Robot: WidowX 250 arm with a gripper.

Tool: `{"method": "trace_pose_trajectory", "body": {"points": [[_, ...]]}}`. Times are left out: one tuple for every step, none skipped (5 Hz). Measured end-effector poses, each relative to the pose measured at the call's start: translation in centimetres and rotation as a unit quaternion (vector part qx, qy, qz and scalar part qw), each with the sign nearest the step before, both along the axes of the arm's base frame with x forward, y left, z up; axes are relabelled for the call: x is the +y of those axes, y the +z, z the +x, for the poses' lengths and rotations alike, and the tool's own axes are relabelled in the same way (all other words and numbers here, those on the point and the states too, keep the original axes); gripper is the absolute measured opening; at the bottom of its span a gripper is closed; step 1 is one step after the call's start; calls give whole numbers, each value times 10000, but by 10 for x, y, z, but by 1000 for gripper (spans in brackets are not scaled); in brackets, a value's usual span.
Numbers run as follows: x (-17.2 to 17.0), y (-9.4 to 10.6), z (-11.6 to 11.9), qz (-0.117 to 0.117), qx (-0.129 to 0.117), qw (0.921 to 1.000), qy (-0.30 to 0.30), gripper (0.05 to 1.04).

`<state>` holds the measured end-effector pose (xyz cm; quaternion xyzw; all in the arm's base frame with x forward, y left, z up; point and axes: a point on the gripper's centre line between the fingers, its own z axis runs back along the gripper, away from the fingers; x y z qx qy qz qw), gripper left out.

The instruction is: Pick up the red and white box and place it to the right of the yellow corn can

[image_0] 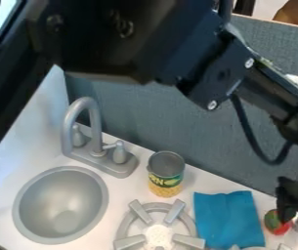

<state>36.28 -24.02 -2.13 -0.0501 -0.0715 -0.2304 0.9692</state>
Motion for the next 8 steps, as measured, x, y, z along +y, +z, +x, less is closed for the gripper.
{"method": "trace_pose_trajectory", "body": {"points": [[-5,7,7,-64,-84,9999,27,1000],[-13,-4,6,-32,-29,10000,-18,1000],[-29,-7,11,-2,-35,10000,-77,1000],[-33,-17,14,-14,-40,10000,16,960],[-33,-22,20,-21,-281,9993,230,682],[-37,-26,20,37,-435,9987,270,405],[-40,-28,22,-64,-602,9976,324,374],[-37,-26,10,-333,-697,9964,361,374]]}}
